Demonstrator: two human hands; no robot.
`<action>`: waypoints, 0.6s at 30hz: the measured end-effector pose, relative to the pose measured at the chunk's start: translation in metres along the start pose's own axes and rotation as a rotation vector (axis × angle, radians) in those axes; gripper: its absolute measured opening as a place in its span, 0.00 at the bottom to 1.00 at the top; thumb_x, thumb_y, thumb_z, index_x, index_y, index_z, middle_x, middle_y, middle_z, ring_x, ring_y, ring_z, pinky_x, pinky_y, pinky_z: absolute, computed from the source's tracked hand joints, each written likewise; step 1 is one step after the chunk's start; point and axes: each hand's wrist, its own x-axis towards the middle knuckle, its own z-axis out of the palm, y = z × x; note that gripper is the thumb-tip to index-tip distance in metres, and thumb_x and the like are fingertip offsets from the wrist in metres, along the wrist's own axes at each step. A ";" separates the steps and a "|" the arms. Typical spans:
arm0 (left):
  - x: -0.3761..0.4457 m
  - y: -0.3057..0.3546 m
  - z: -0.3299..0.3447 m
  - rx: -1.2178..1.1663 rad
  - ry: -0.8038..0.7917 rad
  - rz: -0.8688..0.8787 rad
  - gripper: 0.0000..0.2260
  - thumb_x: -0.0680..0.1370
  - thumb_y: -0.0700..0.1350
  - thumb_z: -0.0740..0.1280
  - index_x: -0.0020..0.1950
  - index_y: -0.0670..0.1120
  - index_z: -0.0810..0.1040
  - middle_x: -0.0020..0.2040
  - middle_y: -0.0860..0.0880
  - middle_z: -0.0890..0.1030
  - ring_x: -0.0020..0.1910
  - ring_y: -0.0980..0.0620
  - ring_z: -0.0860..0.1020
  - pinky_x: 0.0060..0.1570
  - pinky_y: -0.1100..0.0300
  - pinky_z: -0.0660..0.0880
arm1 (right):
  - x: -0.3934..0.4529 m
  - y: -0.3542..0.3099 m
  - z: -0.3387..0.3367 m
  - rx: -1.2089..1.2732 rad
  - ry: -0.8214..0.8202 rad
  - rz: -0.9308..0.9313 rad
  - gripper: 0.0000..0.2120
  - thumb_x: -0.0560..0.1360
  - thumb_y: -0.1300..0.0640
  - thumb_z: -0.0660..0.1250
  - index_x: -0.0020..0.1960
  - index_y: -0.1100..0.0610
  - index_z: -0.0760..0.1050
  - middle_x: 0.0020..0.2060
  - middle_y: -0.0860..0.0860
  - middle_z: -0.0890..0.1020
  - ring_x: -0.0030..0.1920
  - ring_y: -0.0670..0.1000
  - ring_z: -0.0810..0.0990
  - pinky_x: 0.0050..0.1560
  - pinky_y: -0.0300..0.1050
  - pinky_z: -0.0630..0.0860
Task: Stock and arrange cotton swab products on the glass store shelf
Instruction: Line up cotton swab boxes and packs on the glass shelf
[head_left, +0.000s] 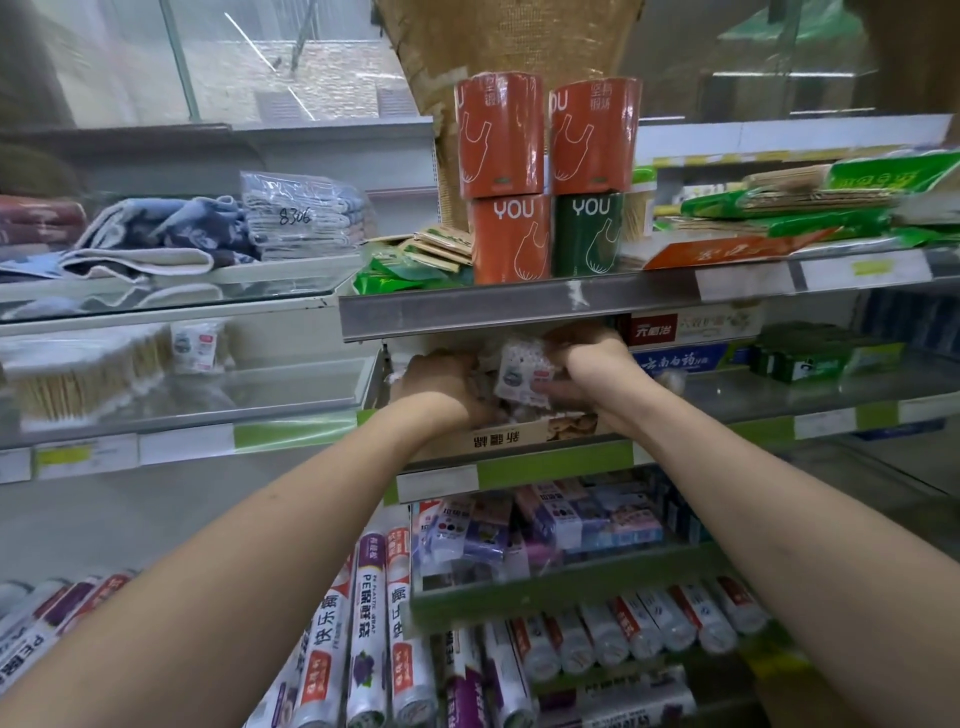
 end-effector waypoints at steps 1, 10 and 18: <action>0.000 -0.001 0.001 0.046 -0.012 -0.010 0.26 0.73 0.63 0.72 0.68 0.55 0.77 0.63 0.49 0.80 0.59 0.44 0.79 0.54 0.59 0.75 | -0.001 0.001 -0.002 -0.006 -0.012 -0.015 0.11 0.75 0.67 0.71 0.57 0.63 0.77 0.54 0.59 0.83 0.49 0.59 0.85 0.49 0.54 0.84; -0.014 -0.005 -0.014 -0.131 0.133 -0.059 0.15 0.74 0.61 0.67 0.40 0.50 0.77 0.40 0.51 0.80 0.39 0.50 0.76 0.37 0.60 0.69 | -0.004 0.007 0.000 -0.223 0.094 -0.123 0.28 0.61 0.62 0.83 0.56 0.61 0.74 0.51 0.56 0.82 0.50 0.59 0.84 0.46 0.55 0.84; -0.043 -0.031 -0.042 -0.243 0.132 -0.014 0.05 0.70 0.45 0.68 0.42 0.45 0.79 0.42 0.45 0.81 0.44 0.44 0.79 0.45 0.50 0.81 | -0.023 0.013 0.043 -0.281 0.041 -0.291 0.18 0.67 0.59 0.79 0.55 0.56 0.80 0.49 0.51 0.86 0.50 0.53 0.85 0.51 0.56 0.83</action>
